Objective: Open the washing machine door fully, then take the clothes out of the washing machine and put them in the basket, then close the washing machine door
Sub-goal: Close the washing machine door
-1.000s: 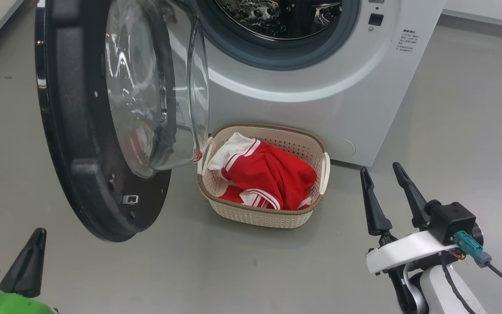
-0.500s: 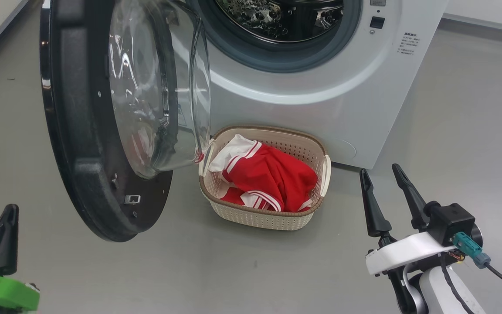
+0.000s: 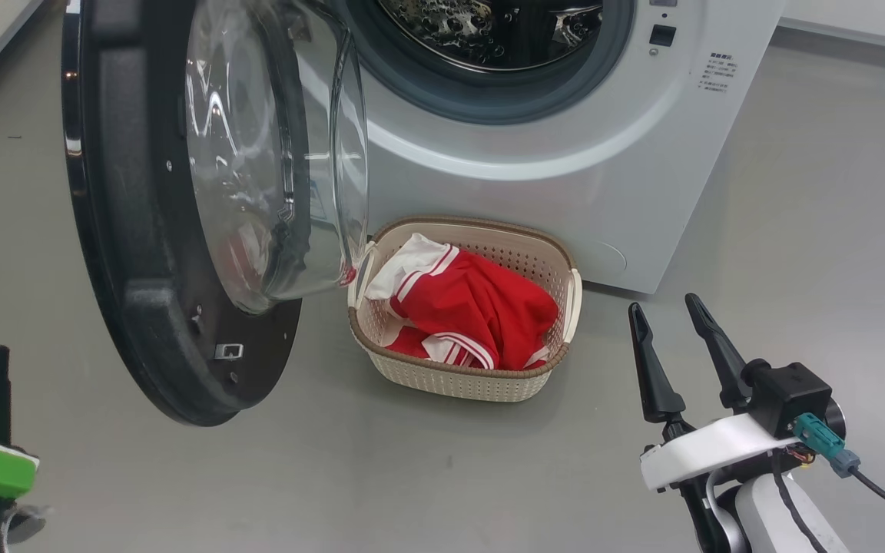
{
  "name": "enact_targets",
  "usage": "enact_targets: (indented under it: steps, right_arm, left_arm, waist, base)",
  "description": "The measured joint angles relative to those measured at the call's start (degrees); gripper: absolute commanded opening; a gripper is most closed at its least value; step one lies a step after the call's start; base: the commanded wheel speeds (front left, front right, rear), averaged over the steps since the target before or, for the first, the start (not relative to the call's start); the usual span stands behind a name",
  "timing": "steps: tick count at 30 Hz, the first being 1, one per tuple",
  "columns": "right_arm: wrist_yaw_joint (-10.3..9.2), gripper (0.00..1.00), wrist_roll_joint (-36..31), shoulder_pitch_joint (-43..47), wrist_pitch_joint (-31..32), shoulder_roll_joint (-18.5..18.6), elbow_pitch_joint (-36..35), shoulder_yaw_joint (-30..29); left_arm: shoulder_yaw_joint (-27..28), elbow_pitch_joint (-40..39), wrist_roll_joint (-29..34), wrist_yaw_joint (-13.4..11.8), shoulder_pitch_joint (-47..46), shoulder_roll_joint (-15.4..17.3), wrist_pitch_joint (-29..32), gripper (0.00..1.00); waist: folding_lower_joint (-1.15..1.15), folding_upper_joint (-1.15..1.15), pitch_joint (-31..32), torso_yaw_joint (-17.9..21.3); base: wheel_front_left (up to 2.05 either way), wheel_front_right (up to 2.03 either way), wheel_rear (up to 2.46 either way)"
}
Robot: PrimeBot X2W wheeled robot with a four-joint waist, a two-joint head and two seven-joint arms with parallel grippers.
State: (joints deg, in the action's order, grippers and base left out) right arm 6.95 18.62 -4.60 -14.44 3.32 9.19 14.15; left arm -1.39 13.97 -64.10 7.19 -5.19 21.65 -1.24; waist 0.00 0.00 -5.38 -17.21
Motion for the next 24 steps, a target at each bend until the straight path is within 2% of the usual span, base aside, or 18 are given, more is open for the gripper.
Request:
enact_targets:
  steps: [3, 9, 12, 16, 19, 24]
  right_arm:
    - [0.0, 1.0, 0.0, 0.0, 0.0, -0.1, -0.2, 0.0]
    - [0.0, 1.0, 0.0, 0.0, 0.0, -0.1, -0.5, -0.1]
    - [0.0, 1.0, 0.0, 0.0, 0.0, -0.1, -0.5, -0.1]
    - [0.0, 1.0, 0.0, -0.1, 0.0, 0.0, -0.5, -0.5]
    - [0.0, 1.0, 0.0, -0.1, 0.0, 0.0, -0.5, -0.5]
    - [0.0, 1.0, 0.0, -0.2, 0.0, -0.1, -0.5, -0.5]
  left_arm:
    - [2.3, -0.2, -6.7, 0.0, -1.8, -1.5, 3.0, 0.0]
    - [5.4, 0.3, -14.6, -0.6, -3.5, -2.5, 9.1, 0.0]
    - [6.3, 0.3, -19.6, -1.9, -4.6, -3.4, 12.7, 0.0]
    - [8.9, 0.6, -28.0, -4.7, -6.5, -7.2, 15.9, 0.0]
    - [9.8, 0.7, -30.5, -6.1, -7.2, -7.7, 17.4, 0.0]
    - [11.3, 1.0, -36.0, -10.0, -8.2, -8.8, 21.3, 0.0]
  waist:
    - [0.0, 0.0, -0.5, 0.1]
    - [0.0, 0.0, -1.2, 0.2]
    - [0.0, 0.0, -1.8, 0.2]
    - [0.0, 0.0, -2.3, 0.3]
    - [0.0, 0.0, -2.4, 0.2]
    - [0.0, 0.0, -2.6, 0.3]
  base:
    - [0.0, 0.0, 0.0]
    - [0.0, 0.0, 0.0]
    - [0.0, 0.0, 0.0]
    - [0.0, 0.0, 0.0]
    - [0.0, 0.0, 0.0]
    - [0.0, 0.0, 0.0]
